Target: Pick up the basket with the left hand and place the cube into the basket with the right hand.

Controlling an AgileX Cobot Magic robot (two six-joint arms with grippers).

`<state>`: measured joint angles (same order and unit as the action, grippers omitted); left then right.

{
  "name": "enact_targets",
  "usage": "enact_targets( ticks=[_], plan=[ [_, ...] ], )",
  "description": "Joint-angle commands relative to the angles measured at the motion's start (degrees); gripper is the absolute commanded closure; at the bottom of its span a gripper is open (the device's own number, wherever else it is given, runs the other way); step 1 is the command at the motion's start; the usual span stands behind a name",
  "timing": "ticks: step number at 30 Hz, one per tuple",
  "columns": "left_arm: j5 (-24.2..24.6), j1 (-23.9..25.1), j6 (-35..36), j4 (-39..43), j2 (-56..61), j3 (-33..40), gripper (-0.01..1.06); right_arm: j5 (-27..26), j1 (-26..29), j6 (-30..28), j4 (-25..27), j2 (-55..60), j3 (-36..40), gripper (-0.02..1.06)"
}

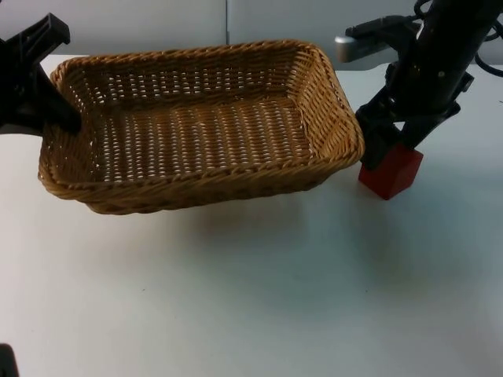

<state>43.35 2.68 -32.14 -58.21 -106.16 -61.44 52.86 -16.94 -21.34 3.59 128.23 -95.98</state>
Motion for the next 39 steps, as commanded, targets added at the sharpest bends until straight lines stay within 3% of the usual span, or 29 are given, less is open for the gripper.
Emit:
enact_targets(
  ticks=[1, 9, 21, 27, 39],
  plan=[
    [5.8, -1.2, 0.4, -5.2, 0.9, -0.6, 1.05, -0.9, -1.3, 2.2, 3.4, 1.1, -0.2, 0.35],
    [5.8, -1.2, 0.4, -5.2, 0.9, -0.6, 1.05, 1.9, -1.3, 3.6, 0.3, 1.1, -0.2, 0.32],
    [5.8, -1.2, 0.4, -5.2, 0.9, -0.6, 1.05, 1.7, -1.3, 5.8, -2.5, 0.6, -0.4, 0.32],
    [5.8, -1.2, 0.4, -5.2, 0.9, -0.6, 1.05, 5.9, -1.3, 8.1, -6.8, 0.4, -6.4, 0.32],
    [5.8, -1.2, 0.4, -5.3, 0.9, -0.6, 1.05, 7.0, -0.4, 9.5, -6.8, 0.6, -9.5, 0.32]
  ],
)
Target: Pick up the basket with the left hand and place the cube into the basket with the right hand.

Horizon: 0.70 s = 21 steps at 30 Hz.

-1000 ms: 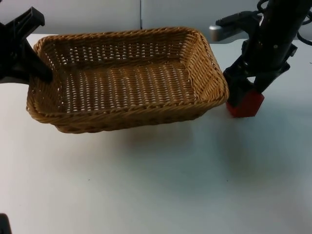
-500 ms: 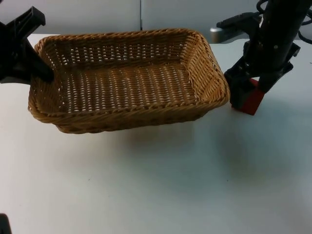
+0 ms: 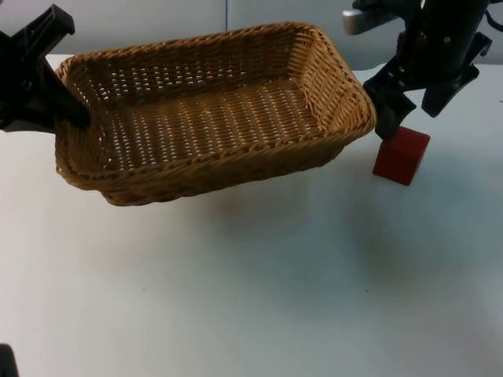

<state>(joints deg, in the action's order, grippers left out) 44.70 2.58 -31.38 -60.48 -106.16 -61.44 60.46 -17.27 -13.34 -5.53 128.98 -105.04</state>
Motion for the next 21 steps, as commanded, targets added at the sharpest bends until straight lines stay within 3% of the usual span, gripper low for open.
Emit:
enact_targets(
  ticks=[1, 9, 21],
  plan=[
    [4.5, -1.1, -0.3, -3.0, 0.9, -0.6, 1.05, -0.2, 0.2, 1.9, 2.5, -0.2, -0.5, 0.32],
    [4.5, -1.1, -0.3, -2.9, 0.9, -0.6, 1.05, 2.5, 3.2, 5.9, 0.7, -0.2, -0.5, 0.22],
    [4.5, -1.1, -0.3, -2.9, 0.9, -0.6, 1.05, 0.8, 3.4, 5.4, 2.8, 2.5, -0.5, 0.22]
  ],
)
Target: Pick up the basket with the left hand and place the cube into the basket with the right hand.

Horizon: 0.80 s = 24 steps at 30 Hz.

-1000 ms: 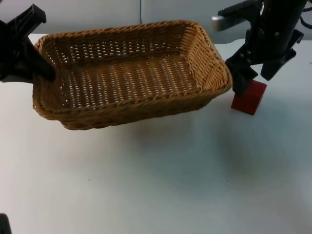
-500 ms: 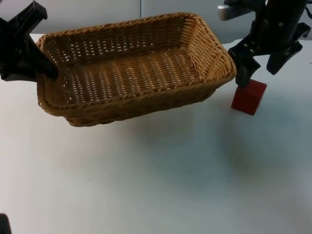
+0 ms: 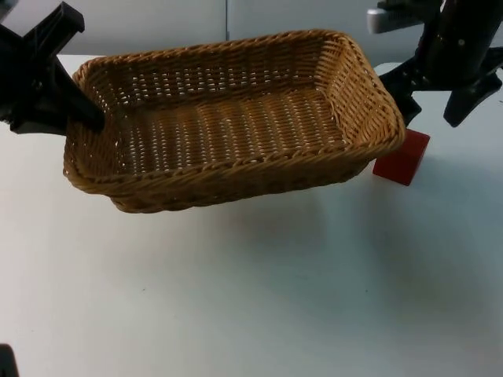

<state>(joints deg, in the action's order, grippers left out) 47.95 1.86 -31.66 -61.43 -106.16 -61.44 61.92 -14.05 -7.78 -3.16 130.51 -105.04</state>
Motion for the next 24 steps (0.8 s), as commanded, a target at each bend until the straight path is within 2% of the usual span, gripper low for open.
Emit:
enact_targets(
  ticks=[1, 24],
  plan=[
    [1.2, -0.3, 0.0, -2.0, 0.9, -0.6, 1.05, -0.6, 0.2, -0.1, 0.4, 1.4, -0.5, 0.22],
    [1.2, -0.3, 0.0, -2.0, 0.9, -0.6, 1.05, -5.9, 0.2, -0.1, 0.4, 2.5, -0.5, 0.24]
  ],
)
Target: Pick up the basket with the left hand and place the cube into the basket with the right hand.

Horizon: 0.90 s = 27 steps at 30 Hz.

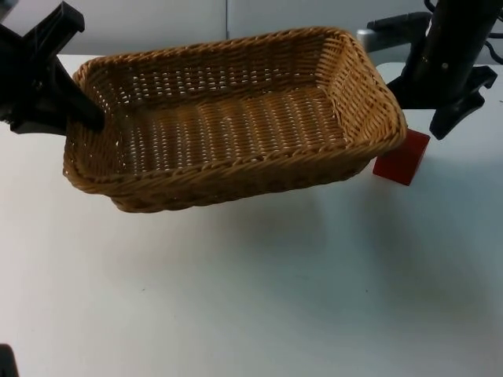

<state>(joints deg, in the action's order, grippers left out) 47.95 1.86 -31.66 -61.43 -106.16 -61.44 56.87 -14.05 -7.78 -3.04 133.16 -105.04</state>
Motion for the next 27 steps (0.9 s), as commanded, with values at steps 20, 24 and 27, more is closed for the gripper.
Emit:
enact_targets(
  ticks=[20, 24, 27],
  plan=[
    [1.2, -0.3, 0.0, -2.0, 0.9, -0.6, 1.05, -2.0, 0.2, -0.3, 1.9, 1.6, -0.5, 0.40],
    [1.2, -0.3, 0.0, -2.0, 0.9, -0.6, 1.05, -2.1, 0.2, -0.3, 1.9, 1.6, -0.5, 0.44],
    [1.2, -0.3, 0.0, -2.0, 0.9, -0.6, 1.05, -2.1, 0.2, -0.3, 1.9, 1.6, -0.5, 0.44]
  ],
)
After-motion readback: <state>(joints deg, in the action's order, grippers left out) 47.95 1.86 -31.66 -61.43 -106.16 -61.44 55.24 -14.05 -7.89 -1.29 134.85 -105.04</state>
